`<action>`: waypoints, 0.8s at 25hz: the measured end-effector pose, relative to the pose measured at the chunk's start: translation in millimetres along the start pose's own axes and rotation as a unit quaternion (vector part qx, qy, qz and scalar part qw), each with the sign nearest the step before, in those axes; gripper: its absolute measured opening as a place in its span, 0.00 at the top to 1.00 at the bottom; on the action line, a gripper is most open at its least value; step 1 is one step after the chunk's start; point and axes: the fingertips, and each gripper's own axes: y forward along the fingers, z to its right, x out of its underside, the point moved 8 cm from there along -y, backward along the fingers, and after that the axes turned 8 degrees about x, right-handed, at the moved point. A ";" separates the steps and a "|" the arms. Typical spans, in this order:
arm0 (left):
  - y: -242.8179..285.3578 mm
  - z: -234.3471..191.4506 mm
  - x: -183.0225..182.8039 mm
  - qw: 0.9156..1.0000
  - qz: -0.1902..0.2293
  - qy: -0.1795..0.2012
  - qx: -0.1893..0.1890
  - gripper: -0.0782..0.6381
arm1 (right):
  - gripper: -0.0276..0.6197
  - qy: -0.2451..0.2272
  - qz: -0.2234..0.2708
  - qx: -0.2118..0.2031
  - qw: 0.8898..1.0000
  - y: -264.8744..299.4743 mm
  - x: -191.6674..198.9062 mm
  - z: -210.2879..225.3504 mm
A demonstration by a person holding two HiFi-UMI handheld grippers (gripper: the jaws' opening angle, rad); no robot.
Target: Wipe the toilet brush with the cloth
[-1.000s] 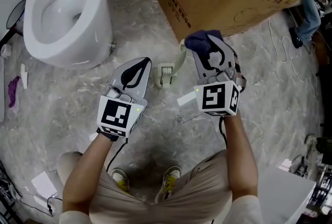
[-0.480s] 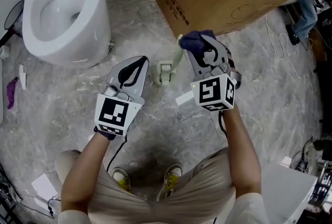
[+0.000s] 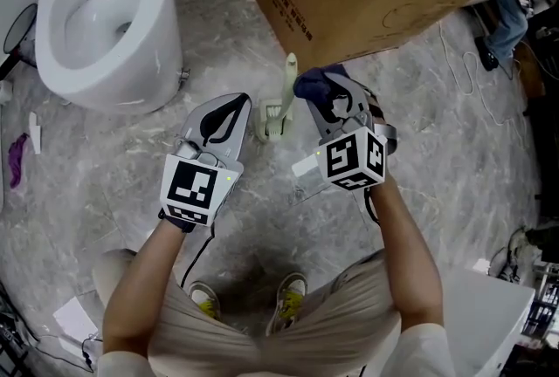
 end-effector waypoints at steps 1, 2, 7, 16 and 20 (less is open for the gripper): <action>0.2 0.7 0.4 1.000 0.000 -0.001 0.000 0.89 | 0.69 -0.001 -0.002 -0.003 1.000 -0.3 0.9 -1.5; 0.7 1.1 0.6 1.000 0.000 -0.001 0.001 0.89 | 0.69 -0.001 -0.005 -0.006 1.000 -0.5 2.3 -2.9; 0.3 -1.3 0.2 1.000 -0.001 -0.002 -0.002 0.89 | 0.69 -0.007 -0.025 -0.028 0.999 2.2 8.4 -10.5; -2.7 -2.0 -9.2 1.000 0.002 -0.007 -0.013 0.89 | 0.69 -0.020 -0.051 0.067 0.996 -17.4 -12.1 39.5; -1.4 -0.4 -8.4 1.000 -0.003 -0.006 -0.013 0.89 | 0.69 -0.040 -0.022 0.111 0.993 -20.6 -43.5 47.8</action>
